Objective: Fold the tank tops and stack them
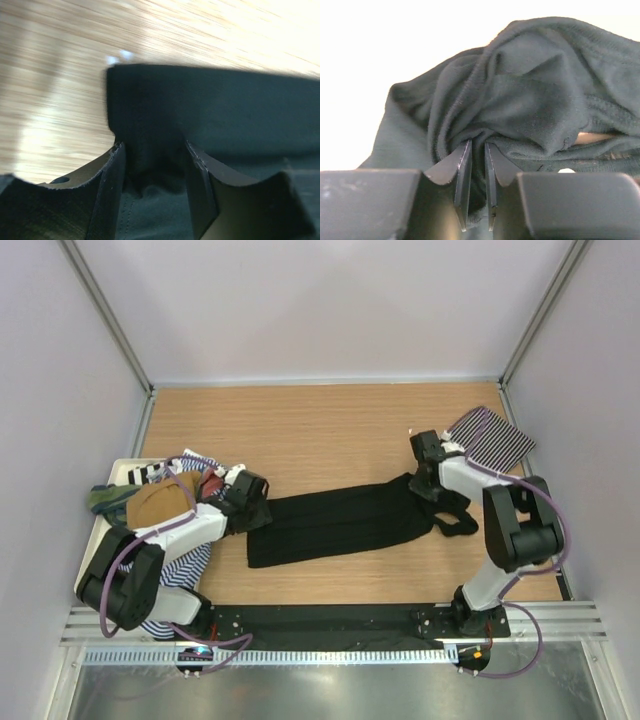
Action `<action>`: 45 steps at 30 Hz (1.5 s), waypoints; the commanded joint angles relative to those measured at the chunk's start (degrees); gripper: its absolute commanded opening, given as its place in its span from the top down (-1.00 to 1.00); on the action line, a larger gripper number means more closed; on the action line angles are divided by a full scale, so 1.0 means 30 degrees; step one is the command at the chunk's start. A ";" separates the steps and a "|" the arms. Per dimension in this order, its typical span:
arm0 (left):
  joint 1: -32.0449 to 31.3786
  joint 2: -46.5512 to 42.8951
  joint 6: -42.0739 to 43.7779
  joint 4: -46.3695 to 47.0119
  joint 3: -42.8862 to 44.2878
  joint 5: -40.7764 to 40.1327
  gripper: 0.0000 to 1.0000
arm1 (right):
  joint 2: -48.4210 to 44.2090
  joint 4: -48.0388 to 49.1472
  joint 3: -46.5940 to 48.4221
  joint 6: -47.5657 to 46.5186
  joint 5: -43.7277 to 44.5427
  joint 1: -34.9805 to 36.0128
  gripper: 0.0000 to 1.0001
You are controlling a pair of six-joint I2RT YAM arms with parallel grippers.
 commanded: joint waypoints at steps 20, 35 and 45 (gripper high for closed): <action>-1.5274 0.0722 -1.0183 -0.2412 -0.1627 -0.2465 0.77 | 1.5545 0.2423 2.1682 -0.3842 -0.6976 0.0935 0.35; -1.7799 -0.1295 -1.2999 -0.5050 0.0222 -0.3639 -0.37 | 1.0399 0.3568 1.9186 -0.6656 -0.9588 0.1140 -0.30; -1.7799 -0.5339 -1.3526 -0.8358 0.0457 -0.5249 -0.58 | 0.3044 0.2019 1.0539 -0.6480 -0.5466 0.1053 -0.15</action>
